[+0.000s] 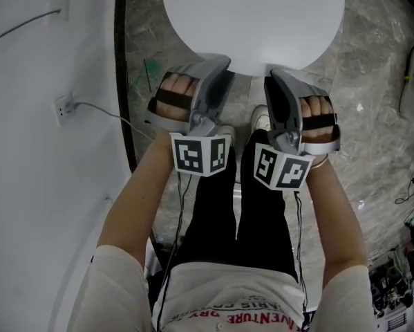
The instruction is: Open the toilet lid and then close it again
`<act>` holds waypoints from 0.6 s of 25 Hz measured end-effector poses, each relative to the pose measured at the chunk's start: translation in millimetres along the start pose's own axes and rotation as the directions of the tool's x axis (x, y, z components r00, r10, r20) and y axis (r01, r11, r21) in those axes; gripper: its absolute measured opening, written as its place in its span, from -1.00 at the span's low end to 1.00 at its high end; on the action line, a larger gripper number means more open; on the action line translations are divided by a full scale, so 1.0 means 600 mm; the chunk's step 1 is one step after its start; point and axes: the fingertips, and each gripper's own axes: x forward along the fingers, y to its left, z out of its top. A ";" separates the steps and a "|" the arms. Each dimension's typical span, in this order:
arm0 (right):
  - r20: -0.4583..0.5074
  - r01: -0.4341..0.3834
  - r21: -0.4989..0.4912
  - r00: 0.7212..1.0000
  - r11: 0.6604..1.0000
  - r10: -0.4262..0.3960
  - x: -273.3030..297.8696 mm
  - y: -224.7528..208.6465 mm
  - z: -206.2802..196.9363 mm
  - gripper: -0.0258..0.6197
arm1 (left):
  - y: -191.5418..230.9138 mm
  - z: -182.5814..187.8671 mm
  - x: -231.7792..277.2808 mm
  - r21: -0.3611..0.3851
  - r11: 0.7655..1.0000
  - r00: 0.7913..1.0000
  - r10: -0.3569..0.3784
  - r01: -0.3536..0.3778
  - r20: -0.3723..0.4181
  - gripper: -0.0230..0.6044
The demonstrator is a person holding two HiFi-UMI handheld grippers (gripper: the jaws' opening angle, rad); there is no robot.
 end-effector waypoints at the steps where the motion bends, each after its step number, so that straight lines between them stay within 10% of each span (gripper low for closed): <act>1: 0.003 0.005 0.002 1.000 1.000 -0.005 -0.006 -0.010 0.002 -0.69 | 0.009 0.007 -0.005 -0.007 1.000 1.000 0.001 -0.001 0.001 -0.55; 15: 0.049 -0.094 0.004 0.994 0.996 0.094 -0.100 -0.178 0.047 -0.78 | 0.171 0.110 -0.083 -0.055 0.996 0.997 0.074 -0.074 0.002 -0.65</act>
